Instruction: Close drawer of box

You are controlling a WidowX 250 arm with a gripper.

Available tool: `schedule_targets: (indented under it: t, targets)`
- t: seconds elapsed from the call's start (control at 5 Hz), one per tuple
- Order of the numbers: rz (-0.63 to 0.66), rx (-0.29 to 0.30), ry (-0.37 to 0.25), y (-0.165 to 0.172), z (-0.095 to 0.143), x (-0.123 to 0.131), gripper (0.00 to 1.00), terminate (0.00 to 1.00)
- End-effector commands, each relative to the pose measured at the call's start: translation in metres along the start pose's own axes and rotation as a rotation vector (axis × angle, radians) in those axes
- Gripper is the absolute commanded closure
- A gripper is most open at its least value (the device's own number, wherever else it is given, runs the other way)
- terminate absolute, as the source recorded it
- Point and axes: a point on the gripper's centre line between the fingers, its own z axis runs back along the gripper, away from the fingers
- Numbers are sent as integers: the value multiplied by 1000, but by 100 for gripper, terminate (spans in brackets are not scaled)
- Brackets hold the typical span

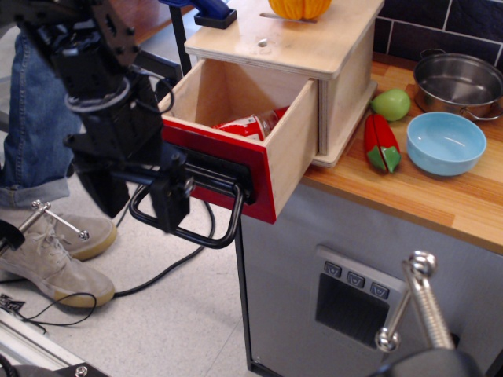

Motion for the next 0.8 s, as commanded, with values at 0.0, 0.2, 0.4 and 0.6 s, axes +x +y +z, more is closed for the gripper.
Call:
schedule_targets:
  t: [0.0,0.2,0.4,0.6]
  targets:
    - [35,14,-73,0,17,47,0,0]
    - [61,18,-104,1,20,72,0,0]
    - [81,40,-124,0,20,99,0,0]
    - [74,42,-172,3,24,123,0,0]
